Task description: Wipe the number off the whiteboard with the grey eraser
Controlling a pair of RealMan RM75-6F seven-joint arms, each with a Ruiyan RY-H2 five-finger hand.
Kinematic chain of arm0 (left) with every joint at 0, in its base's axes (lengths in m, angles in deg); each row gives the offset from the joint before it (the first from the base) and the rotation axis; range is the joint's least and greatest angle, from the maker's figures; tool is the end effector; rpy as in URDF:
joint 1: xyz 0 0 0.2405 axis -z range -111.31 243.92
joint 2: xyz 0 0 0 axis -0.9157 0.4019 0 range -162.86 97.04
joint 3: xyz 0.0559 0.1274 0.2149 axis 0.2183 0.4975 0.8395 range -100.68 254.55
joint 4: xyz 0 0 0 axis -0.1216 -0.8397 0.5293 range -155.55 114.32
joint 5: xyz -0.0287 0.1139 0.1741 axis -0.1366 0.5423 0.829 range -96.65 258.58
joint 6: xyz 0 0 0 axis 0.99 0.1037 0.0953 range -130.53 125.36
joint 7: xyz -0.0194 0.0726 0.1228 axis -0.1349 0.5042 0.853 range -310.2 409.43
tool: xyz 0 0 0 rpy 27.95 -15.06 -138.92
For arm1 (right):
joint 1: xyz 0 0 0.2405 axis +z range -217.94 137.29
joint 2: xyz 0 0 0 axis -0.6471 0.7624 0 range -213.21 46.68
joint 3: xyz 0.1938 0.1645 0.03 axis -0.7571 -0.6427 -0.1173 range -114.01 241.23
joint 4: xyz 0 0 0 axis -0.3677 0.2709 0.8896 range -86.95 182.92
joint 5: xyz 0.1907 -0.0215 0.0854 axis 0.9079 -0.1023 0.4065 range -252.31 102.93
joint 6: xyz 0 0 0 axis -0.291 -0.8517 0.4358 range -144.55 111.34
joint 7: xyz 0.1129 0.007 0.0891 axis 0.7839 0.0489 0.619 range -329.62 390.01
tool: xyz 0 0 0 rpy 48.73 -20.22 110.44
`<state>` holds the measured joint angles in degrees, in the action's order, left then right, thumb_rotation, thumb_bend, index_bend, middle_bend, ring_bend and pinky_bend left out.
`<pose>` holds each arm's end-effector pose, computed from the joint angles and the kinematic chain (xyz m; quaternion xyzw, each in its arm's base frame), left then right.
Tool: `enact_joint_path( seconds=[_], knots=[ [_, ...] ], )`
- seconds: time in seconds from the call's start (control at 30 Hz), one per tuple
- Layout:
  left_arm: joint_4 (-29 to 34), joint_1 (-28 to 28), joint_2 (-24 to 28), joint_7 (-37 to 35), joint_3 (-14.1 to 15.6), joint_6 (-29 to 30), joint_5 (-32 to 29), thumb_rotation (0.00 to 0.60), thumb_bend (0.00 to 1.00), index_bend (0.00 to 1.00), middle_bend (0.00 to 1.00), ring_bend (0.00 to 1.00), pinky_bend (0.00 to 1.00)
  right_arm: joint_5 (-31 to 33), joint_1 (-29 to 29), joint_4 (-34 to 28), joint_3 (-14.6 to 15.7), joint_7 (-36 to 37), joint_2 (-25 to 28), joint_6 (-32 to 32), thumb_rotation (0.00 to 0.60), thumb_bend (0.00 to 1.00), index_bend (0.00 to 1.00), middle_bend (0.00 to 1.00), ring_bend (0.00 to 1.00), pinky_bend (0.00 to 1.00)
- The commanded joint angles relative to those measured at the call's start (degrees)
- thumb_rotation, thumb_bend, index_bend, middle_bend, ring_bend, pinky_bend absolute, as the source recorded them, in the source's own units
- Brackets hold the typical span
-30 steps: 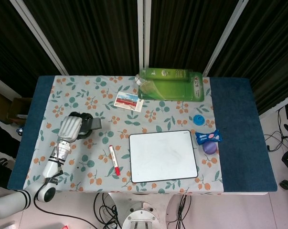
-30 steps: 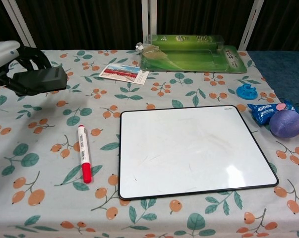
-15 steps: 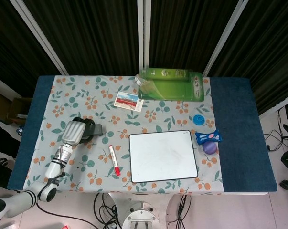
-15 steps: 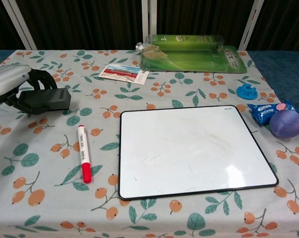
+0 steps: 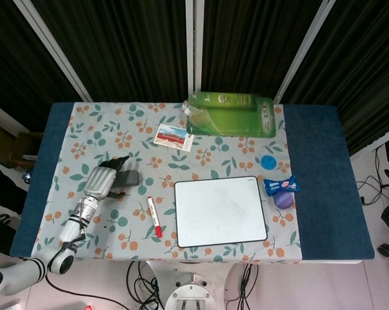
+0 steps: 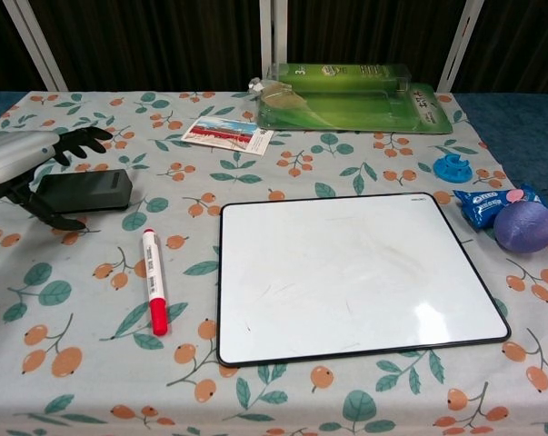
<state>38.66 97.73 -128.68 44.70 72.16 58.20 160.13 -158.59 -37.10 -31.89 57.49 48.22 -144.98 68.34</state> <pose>-0.2634 0.3274 -0.0184 -0.6943 -0.4105 -0.3777 0.4547 -0.3581 -0.1853 0.2112 0.5446 -0.3980 0.4164 0.6096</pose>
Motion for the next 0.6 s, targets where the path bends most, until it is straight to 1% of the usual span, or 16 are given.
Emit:
enact_joint_path(
  seconds=[0.03, 0.13, 0.2, 0.27, 0.33, 0.4, 0.5, 0.6],
  knots=[
    [2.7, -0.8, 1.7, 1.8, -0.4, 1.7, -0.2, 0.600, 0.08, 0.05, 0.11, 0.14, 0.23, 0.0, -0.1, 0.0, 0.1, -0.1, 0.0, 0.1, 0.600, 0.91, 0.00, 0.00, 0.00, 0.00],
    [7.0, -2.9, 4.6, 3.2, -1.1, 6.7, 0.1, 0.599, 0.04, 0.04, 0.09, 0.11, 0.22, -0.1, -0.2, 0.1, 0.2, -0.4, 0.0, 0.2, 0.600, 0.91, 0.00, 0.00, 0.00, 0.00],
    [11.0, -5.3, 7.5, 5.1, -1.5, 12.0, 0.7, 0.541, 0.02, 0.04, 0.09, 0.10, 0.22, -0.3, -0.3, 0.5, 0.5, -1.2, -0.3, 0.3, 0.600, 0.91, 0.00, 0.00, 0.00, 0.00],
    [15.1, -8.1, 10.7, 7.4, -1.7, 16.7, 0.8, 0.383, 0.01, 0.05, 0.09, 0.09, 0.21, -0.2, -0.3, 1.2, 0.7, -2.7, -1.0, 0.1, 0.600, 0.88, 0.00, 0.00, 0.00, 0.00],
    [19.0, -10.4, 13.8, 9.3, -1.3, 19.0, 0.2, 0.285, 0.01, 0.06, 0.09, 0.08, 0.21, 0.1, -0.3, 1.8, 0.7, -3.9, -1.8, 0.0, 0.600, 0.79, 0.00, 0.00, 0.00, 0.00],
    [23.4, -12.8, 17.4, 11.0, -0.2, 20.2, -0.6, 0.216, 0.01, 0.06, 0.08, 0.07, 0.21, 0.3, -0.2, 2.6, 0.5, -5.2, -2.8, 0.2, 0.600, 0.76, 0.00, 0.00, 0.00, 0.00],
    [27.0, -15.6, 21.3, 13.7, 1.7, 21.6, -1.1, 0.177, 0.00, 0.06, 0.06, 0.07, 0.20, 0.6, -0.3, 3.6, 0.3, -6.7, -3.8, 0.7, 0.600, 0.74, 0.00, 0.00, 0.00, 0.00],
    [28.3, -17.6, 22.7, 14.5, 2.7, 22.4, -1.8, 0.172, 0.00, 0.06, 0.05, 0.06, 0.20, 0.9, -0.2, 3.7, 0.2, -7.2, -4.0, 0.5, 0.600, 0.74, 0.00, 0.00, 0.00, 0.00]
  ],
)
